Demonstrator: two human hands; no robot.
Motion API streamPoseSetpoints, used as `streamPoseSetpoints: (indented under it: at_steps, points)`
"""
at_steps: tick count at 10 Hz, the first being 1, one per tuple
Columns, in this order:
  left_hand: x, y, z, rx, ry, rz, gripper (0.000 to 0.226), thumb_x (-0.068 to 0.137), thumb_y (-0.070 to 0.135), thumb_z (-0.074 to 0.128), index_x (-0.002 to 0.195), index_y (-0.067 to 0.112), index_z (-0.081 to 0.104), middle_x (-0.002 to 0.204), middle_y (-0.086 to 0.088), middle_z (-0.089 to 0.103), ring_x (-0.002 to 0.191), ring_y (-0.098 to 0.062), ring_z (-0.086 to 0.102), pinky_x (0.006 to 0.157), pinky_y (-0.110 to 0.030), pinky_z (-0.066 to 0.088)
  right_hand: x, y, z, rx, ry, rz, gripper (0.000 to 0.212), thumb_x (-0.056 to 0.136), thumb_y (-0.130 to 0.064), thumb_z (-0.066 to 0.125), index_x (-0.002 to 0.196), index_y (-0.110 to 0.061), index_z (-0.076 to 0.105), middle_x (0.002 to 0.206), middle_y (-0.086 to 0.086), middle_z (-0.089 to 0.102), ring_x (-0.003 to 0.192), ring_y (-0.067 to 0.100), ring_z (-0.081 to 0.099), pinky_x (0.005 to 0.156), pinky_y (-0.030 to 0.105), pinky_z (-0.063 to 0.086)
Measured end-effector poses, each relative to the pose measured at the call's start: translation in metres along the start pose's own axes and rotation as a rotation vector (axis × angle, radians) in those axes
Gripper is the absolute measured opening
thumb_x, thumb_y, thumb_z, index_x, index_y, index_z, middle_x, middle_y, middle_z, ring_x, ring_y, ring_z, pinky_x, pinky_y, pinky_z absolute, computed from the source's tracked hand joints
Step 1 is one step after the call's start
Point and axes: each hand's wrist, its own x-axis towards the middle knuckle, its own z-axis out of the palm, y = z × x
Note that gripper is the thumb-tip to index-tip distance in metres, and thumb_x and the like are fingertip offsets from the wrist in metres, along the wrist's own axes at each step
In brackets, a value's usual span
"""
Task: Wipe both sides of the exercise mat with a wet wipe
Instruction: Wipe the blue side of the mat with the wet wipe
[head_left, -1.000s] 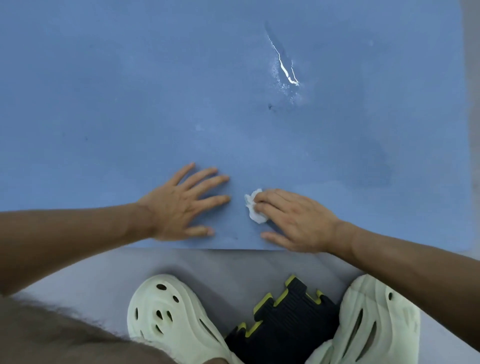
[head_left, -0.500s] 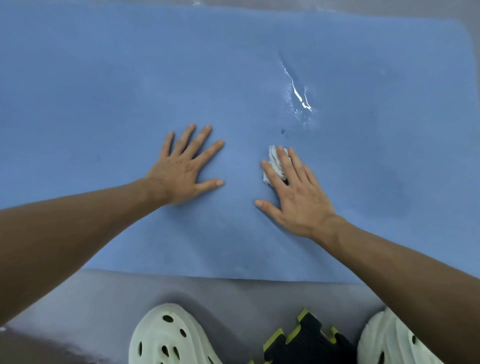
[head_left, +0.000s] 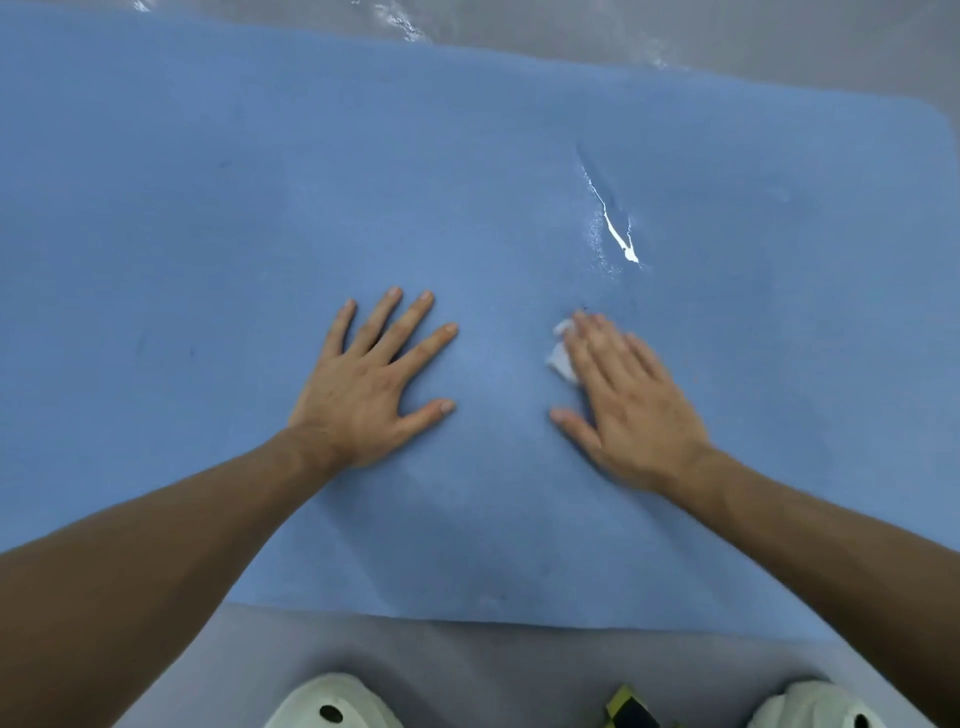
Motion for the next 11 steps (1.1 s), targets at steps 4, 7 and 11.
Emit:
streamPoseSetpoints:
  at_steps: [4,7,11]
  points:
    - [0.0,-0.001,-0.001,0.009,-0.016,0.003,0.076,0.098,0.073,0.03,0.164,0.038,0.019,0.174,0.005,0.005,0.16,-0.023,0.002,0.126,-0.059,0.007,0.054,-0.006,-0.006,0.174,0.016,0.156,0.089,0.101,-0.064,0.029,0.164,-0.001,0.016,0.173,0.013,0.012,0.161,0.026,0.004,0.13,0.038,0.003]
    - [0.001,-0.002,-0.001,0.01,-0.024,0.003,0.075,0.099,0.073,0.03,0.164,0.038,0.018,0.174,0.005,0.005,0.16,-0.023,0.002,0.126,-0.06,0.009,0.043,0.027,-0.01,0.028,-0.01,0.0,0.084,0.104,-0.065,0.024,0.165,-0.009,0.017,0.173,0.009,0.015,0.16,0.023,0.014,0.129,0.041,0.014]
    - [0.001,-0.003,-0.001,-0.008,-0.028,0.0,0.074,0.099,0.071,0.034,0.164,0.038,0.02,0.174,0.005,0.005,0.16,-0.023,0.003,0.126,-0.06,0.01,0.124,0.055,-0.009,0.308,0.074,0.505,0.089,0.101,-0.066,0.026,0.157,0.003,0.028,0.169,0.019,0.02,0.157,0.033,0.016,0.128,0.047,0.017]
